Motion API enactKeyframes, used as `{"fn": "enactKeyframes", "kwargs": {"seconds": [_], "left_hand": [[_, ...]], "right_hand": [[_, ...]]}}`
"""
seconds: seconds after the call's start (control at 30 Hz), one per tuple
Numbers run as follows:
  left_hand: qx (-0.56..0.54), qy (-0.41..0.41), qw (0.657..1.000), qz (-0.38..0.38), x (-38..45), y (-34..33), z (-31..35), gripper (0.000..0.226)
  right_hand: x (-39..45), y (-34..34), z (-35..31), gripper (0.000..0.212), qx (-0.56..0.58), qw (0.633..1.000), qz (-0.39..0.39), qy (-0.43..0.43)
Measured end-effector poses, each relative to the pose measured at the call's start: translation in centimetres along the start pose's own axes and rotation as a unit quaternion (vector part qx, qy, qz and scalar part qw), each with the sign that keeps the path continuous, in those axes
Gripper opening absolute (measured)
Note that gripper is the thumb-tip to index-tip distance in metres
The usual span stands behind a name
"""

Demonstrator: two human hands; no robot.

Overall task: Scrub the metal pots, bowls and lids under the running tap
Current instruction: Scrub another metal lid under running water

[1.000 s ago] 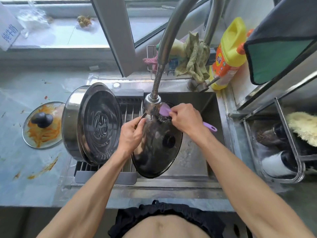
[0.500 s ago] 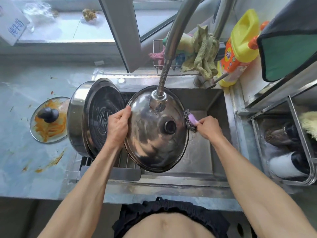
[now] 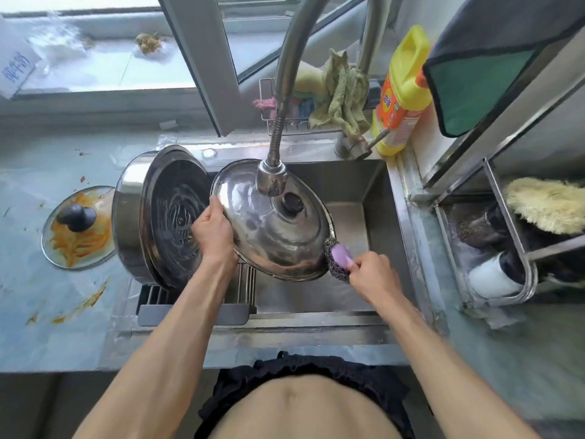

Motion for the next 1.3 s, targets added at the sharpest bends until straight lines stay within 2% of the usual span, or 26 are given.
{"fn": "enactKeyframes", "kwargs": {"seconds": [0.17,0.33,0.43,0.57,0.63,0.73,0.8,0.93,1.03,1.13,1.2,1.3], "left_hand": [[0.002,0.023,0.999,0.047,-2.1,-1.9,-0.7,0.044],[0.034,-0.008,0.998,0.060,-4.3,-3.6,-0.2,0.047],[0.071,-0.052,0.996,0.025,-6.3,-4.4,0.3,0.047],[0.096,-0.089,0.989,-0.063,-6.9,-4.2,1.2,0.064],[0.141,-0.136,0.977,-0.089,-6.8,-3.8,2.3,0.064],[0.199,-0.202,0.950,-0.129,-7.1,-3.1,3.1,0.061],[0.195,-0.244,0.937,-0.155,-7.2,-2.8,3.0,0.056],[0.195,-0.291,0.923,-0.156,-4.7,-2.2,1.2,0.053],[0.181,-0.260,0.938,-0.145,-3.0,-1.8,-0.5,0.054],[0.164,-0.184,0.961,-0.128,-2.7,-1.8,-1.8,0.054],[0.157,-0.101,0.977,-0.104,-1.8,-1.5,-2.9,0.052],[0.112,0.029,0.990,-0.078,-0.6,-0.8,-4.7,0.053]], "right_hand": [[-3.9,-0.1,-1.6,0.039,-0.004,0.997,0.005,0.075],[-6.2,0.0,-4.0,0.028,-0.025,0.982,0.023,0.188],[-6.9,0.3,-6.5,0.027,-0.039,0.965,0.035,0.259],[-6.6,1.3,-8.8,0.025,-0.050,0.951,0.060,0.301],[-6.2,1.6,-9.6,0.024,-0.049,0.946,0.069,0.314],[-5.1,1.9,-10.8,0.026,-0.060,0.944,0.068,0.316],[-3.9,2.2,-11.9,0.027,-0.050,0.945,0.076,0.313],[-0.5,2.5,-13.6,0.027,-0.025,0.955,0.069,0.287],[3.4,2.1,-13.7,0.028,0.004,0.975,0.069,0.213],[6.3,1.1,-11.4,0.031,0.097,0.989,0.052,0.096],[7.0,0.2,-9.6,0.031,0.152,0.986,0.047,0.048],[5.9,-0.5,-7.1,0.029,0.163,0.986,0.039,0.022]]}}
Point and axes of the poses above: each hand's wrist, its own x-axis towards the middle knuckle, its own y-axis out of the back of the hand, z = x × y, the point moved 3 cm from there along x, towards the middle knuckle, and after that the axes turned 15 degrees about x, right-handed, at the moved point
